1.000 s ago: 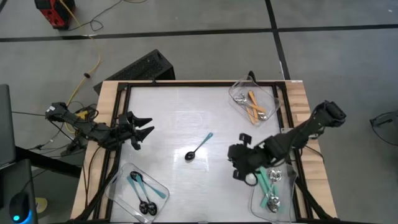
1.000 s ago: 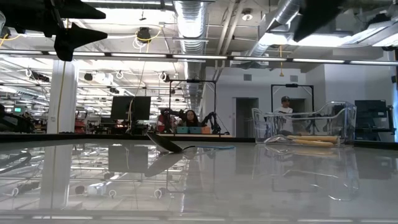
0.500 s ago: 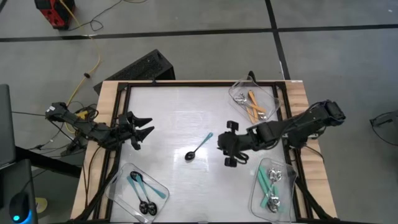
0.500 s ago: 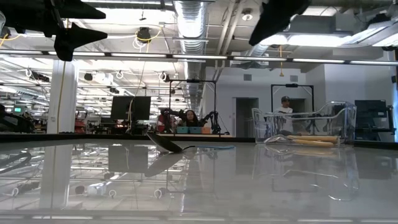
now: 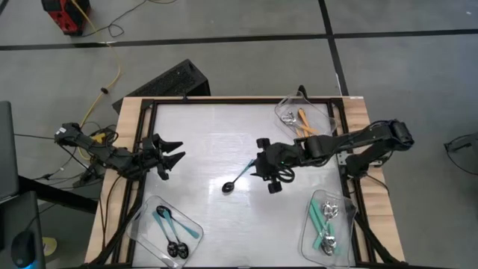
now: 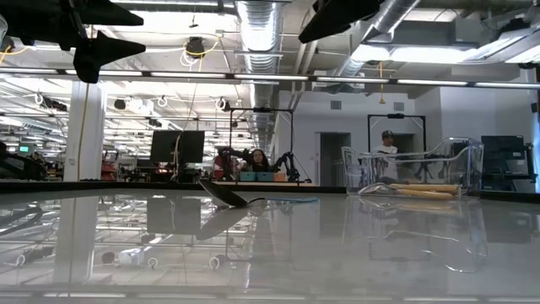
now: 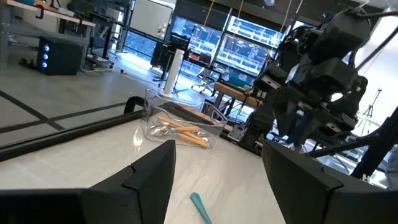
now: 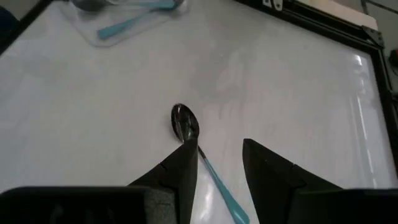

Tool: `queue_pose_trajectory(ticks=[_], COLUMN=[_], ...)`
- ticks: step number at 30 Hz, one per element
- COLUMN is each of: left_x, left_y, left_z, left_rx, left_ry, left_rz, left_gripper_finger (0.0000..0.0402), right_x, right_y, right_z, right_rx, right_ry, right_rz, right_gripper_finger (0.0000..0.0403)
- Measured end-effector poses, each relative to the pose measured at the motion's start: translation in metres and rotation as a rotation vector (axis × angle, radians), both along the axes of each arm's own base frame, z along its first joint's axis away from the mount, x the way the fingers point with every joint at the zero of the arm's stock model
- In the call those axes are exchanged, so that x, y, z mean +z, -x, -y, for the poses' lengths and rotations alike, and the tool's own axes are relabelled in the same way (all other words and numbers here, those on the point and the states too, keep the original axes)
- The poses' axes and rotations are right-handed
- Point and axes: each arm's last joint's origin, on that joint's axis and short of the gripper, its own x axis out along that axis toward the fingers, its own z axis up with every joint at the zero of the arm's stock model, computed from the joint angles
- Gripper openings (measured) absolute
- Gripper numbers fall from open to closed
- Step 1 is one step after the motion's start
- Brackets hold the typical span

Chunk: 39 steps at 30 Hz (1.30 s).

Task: Sort silverware by color (type)
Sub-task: Put the blue spoon into the bottom left transparent bin

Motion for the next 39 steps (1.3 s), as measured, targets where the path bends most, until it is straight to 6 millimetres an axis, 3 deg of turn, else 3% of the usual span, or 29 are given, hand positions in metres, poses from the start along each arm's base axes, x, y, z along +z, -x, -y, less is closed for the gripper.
queue_pose_trajectory(ticks=[8,18,26,39], left_x=[0.0,0.0,0.0,0.0], left_y=[0.0,0.0,0.0,0.0], left_z=[0.0,0.0,0.0,0.0], left_rx=[0.001,0.001,-0.002,-0.007], left_ry=[-0.007,-0.012,-0.025,-0.015], left_rz=[-0.003,-0.008,-0.012,-0.006], left_gripper_finger=[0.0226,0.0226,0.0226,0.0226], right_x=[-0.024,-0.065,-0.092,-0.091], right_y=[-0.024,-0.057,-0.082,-0.088], right_z=[0.012,0.008,0.003,0.001], right_rx=[-0.009,0.01,0.032,0.161], right_ry=[0.0,0.029,0.052,0.111], right_rz=[-0.019,-0.114,-0.165,-0.196], right_gripper_finger=[0.0162,0.0225,0.0232,0.0232])
